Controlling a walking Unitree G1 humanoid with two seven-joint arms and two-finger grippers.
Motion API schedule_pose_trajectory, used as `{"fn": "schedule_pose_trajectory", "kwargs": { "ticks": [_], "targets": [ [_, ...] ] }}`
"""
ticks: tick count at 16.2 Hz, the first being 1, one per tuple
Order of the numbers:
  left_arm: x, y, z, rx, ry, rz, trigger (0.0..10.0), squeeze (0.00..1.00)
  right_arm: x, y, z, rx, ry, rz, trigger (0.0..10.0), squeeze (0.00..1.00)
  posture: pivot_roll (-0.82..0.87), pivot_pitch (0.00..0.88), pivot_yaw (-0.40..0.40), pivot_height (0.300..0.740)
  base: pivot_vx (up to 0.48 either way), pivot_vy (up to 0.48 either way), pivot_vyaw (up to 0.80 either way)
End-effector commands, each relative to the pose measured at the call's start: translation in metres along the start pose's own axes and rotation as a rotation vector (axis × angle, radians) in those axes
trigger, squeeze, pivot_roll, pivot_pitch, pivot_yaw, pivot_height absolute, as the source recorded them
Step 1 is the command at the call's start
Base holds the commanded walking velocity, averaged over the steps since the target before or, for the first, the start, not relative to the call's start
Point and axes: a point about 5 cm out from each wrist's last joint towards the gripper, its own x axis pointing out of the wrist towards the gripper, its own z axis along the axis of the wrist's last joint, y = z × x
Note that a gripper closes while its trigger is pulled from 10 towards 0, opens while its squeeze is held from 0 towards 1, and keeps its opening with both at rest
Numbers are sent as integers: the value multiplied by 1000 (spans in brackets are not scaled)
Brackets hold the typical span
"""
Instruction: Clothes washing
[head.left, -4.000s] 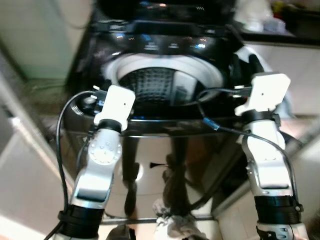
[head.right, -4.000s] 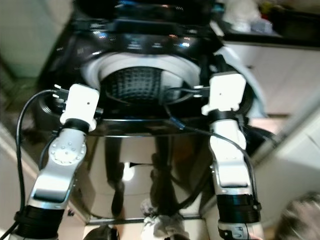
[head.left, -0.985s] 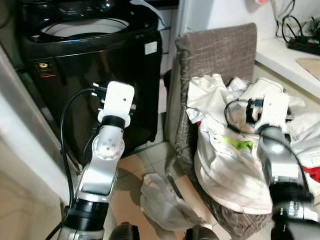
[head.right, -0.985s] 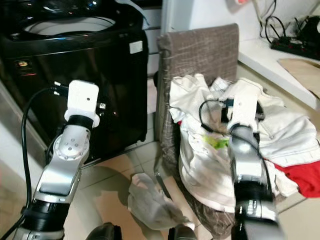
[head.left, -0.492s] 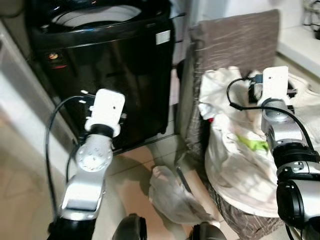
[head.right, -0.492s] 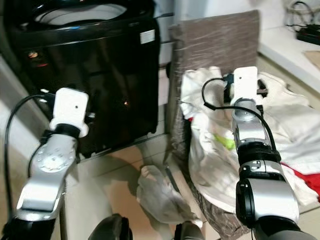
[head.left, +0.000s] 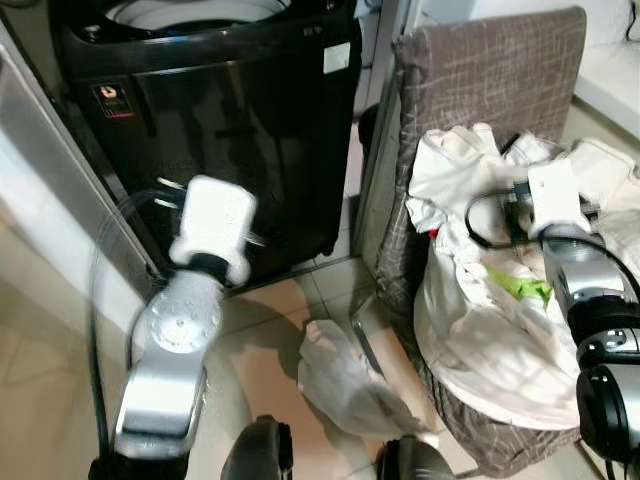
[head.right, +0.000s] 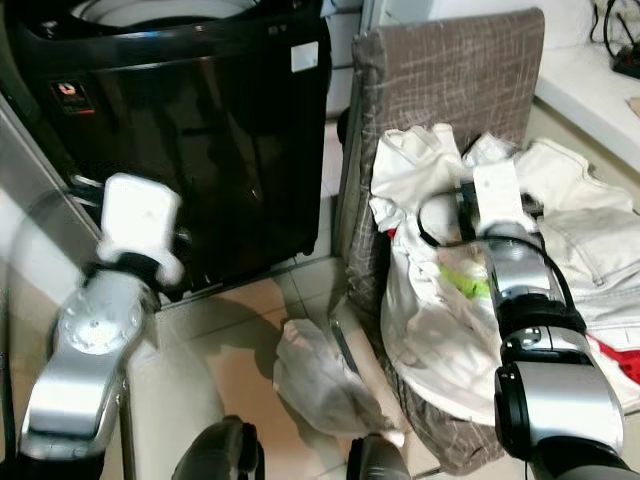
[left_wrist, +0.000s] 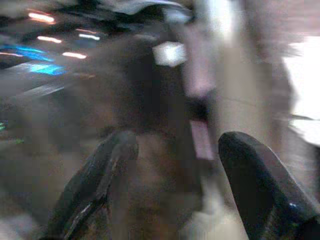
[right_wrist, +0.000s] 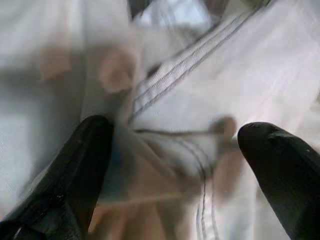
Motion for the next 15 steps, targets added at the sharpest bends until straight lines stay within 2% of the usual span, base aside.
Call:
{"fn": "schedule_pose_trajectory", "kwargs": {
  "ticks": [1, 2, 4, 5, 6, 8, 9, 12, 14, 15],
  "targets": [
    [-6, -10, 3, -13, -14, -133, 10000, 0, 0, -4, -9, 0, 32, -19, 10000, 0, 119, 191, 18, 699, 0, 0, 0],
    [-17, -12, 0, 1, -1, -304, 10000, 0, -1, 0, -22, 12, 80, -1, 10000, 0, 140, 208, 33, 699, 0, 0, 0],
    [-23, -13, 0, -14, 9, -382, 10000, 0, 0, 3, -25, 8, 98, 14, 10000, 0, 155, 228, 47, 699, 0, 0, 0],
    [-28, -15, 2, -61, 27, -447, 10000, 0, -1, 6, -32, 11, 135, 29, 10000, 0, 168, 241, 54, 699, 0, 0, 0],
    [-30, -15, 3, -75, 31, -465, 10000, 0, -1, 6, -34, 10, 145, 33, 10000, 0, 171, 244, 56, 699, 0, 0, 0],
    [-35, -23, 15, -172, 10, -576, 10000, 0, -1, 11, -33, -11, 145, 51, 10000, 0, 182, 255, 65, 699, 0, 0, 0],
    [-34, -25, 19, -201, -7, -582, 10000, 0, 0, 13, -29, -17, 128, 53, 0, 0, 182, 255, 65, 699, 0, 0, 0],
    [-32, -25, 27, -245, -32, -546, 10000, 0, 1, 24, -18, -25, 61, 84, 0, 0, 186, 253, 50, 699, 0, 0, 0],
    [-33, -25, 27, -264, -24, -530, 10000, 0, -1, 36, -19, 24, 51, 114, 0, 0, 185, 256, 45, 699, 0, 0, 0],
    [-33, -26, 28, -274, -21, -524, 10000, 0, -3, 47, -22, 83, 54, 143, 0, 0, 184, 259, 41, 699, 0, 0, 0]
  ]
}}
